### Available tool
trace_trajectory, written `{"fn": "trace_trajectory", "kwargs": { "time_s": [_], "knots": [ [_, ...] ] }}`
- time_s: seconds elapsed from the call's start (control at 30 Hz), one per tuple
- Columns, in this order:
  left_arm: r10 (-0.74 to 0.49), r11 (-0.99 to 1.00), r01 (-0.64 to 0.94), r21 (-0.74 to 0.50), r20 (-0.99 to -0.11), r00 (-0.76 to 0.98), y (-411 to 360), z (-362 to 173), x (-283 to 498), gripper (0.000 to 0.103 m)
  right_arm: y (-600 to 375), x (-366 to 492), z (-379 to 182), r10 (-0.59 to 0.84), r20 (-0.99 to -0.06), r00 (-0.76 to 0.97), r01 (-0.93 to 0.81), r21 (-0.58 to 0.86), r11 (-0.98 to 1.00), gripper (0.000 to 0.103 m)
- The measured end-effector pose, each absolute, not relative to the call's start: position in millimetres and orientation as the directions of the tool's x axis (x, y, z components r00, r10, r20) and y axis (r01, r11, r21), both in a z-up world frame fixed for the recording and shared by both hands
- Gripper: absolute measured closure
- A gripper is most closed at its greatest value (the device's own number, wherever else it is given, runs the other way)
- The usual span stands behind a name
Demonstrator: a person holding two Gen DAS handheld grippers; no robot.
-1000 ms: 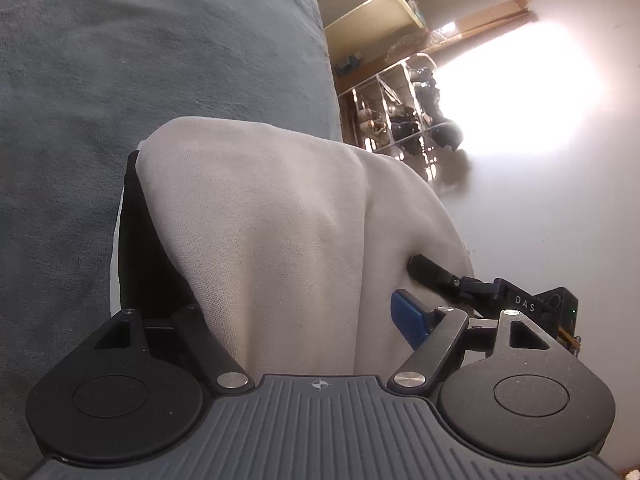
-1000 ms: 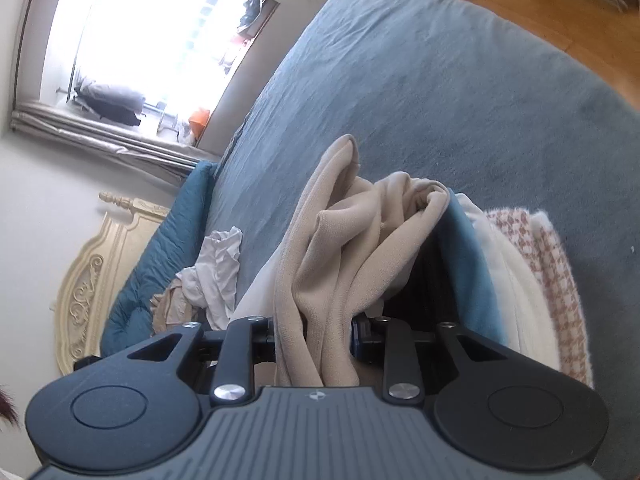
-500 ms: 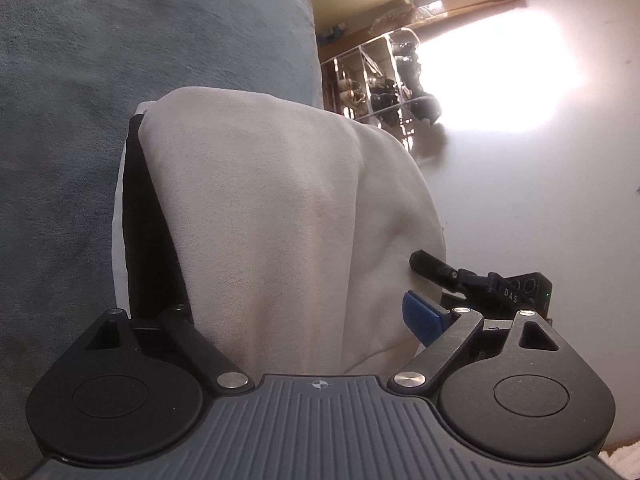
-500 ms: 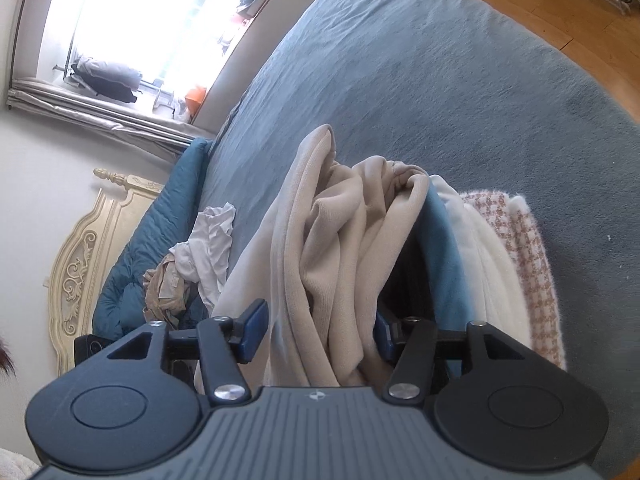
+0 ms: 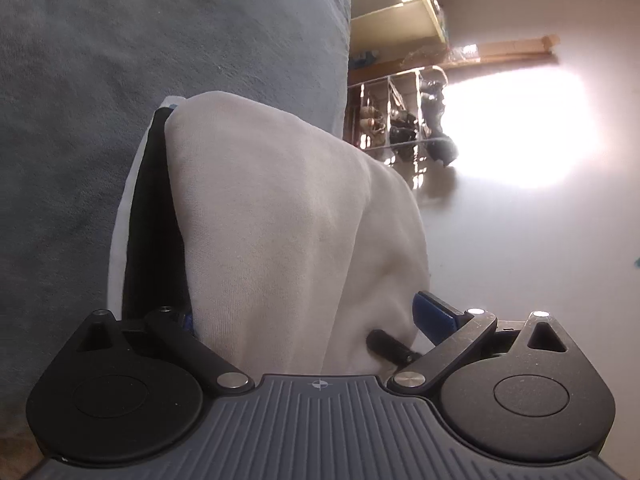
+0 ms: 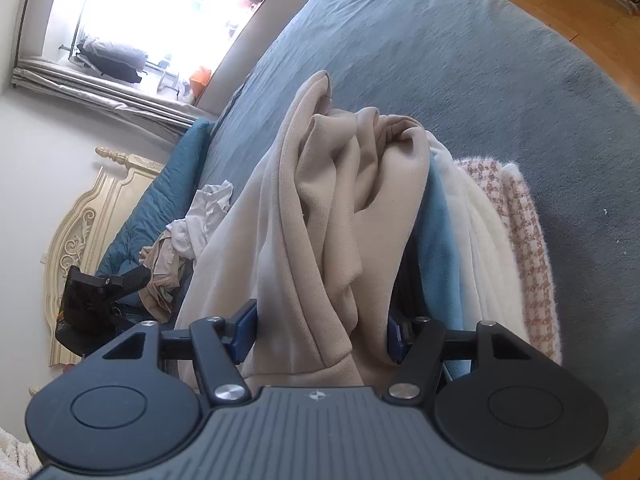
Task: Fold clothes
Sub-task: 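Lift the folded beige hoodie with both grippers and carry it toward the clothes stack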
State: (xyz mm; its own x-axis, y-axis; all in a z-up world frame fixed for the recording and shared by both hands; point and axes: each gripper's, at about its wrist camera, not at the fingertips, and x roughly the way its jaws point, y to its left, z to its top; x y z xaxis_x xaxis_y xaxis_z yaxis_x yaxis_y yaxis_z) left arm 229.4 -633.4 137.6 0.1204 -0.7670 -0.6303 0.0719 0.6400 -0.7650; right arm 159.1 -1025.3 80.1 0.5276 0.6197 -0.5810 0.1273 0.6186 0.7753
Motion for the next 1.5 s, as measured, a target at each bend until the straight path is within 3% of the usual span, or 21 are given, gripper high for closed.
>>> {"fn": "trace_trajectory", "kwargs": {
  "time_s": [0.13, 0.23, 0.5, 0.67, 0.8, 0.87, 0.93, 1.03, 1.1, 1.3, 1.5],
  "knots": [
    [-0.695, 0.704, 0.3, -0.644, -0.712, 0.102, -647.6, 156.2, 213.6, 0.004, -1028.2, 156.0, 80.8, 0.629, -0.573, 0.525, 0.119, 0.782, 0.612, 0.038],
    [-0.666, 0.713, 0.367, -0.598, -0.741, 0.088, -650.3, 158.1, 200.1, 0.004, -1026.6, 153.6, 79.7, 0.637, -0.579, 0.509, 0.113, 0.778, 0.618, 0.036],
    [-0.653, 0.747, 0.247, -0.617, -0.751, 0.1, -620.5, 144.4, 186.6, 0.004, -1028.7, 142.7, 80.5, 0.645, -0.598, 0.476, 0.123, 0.771, 0.625, 0.032],
    [-0.643, 0.748, 0.287, -0.598, -0.76, 0.091, -630.4, 141.8, 173.8, 0.007, -1022.9, 142.4, 80.5, 0.656, -0.609, 0.446, 0.111, 0.765, 0.634, 0.029],
    [-0.612, 0.775, 0.309, -0.552, -0.777, 0.147, -635.0, 145.8, 164.7, 0.019, -1012.5, 139.5, 83.6, 0.655, -0.635, 0.409, 0.078, 0.74, 0.669, 0.027],
    [-0.602, 0.787, 0.281, -0.549, -0.783, 0.156, -631.5, 146.0, 164.8, 0.03, -1007.0, 138.5, 89.8, 0.638, -0.656, 0.404, 0.061, 0.715, 0.696, 0.039],
    [-0.592, 0.798, 0.239, -0.553, -0.793, 0.142, -629.6, 147.3, 168.6, 0.041, -1002.9, 139.5, 98.0, 0.629, -0.668, 0.398, 0.056, 0.702, 0.71, 0.056],
    [-0.59, 0.803, 0.17, -0.571, -0.8, 0.103, -628.4, 152.5, 177.8, 0.052, -1001.9, 143.4, 111.0, 0.635, -0.671, 0.383, 0.09, 0.711, 0.697, 0.071],
    [-0.615, 0.786, 0.11, -0.608, -0.787, 0.05, -624.0, 156.2, 185.5, 0.058, -1004.7, 147.5, 120.2, 0.652, -0.662, 0.369, 0.14, 0.733, 0.665, 0.075],
    [-0.692, 0.722, -0.103, -0.685, -0.716, -0.092, -604.4, 137.0, 199.6, 0.059, -1015.3, 144.4, 126.7, 0.696, -0.644, 0.318, 0.262, 0.765, 0.588, 0.078],
    [-0.599, 0.798, -0.009, -0.603, -0.79, -0.13, -623.0, 118.5, 191.3, 0.059, -1015.8, 127.1, 76.2, 0.684, -0.673, 0.282, 0.367, 0.734, 0.571, 0.085]
  ]
}}
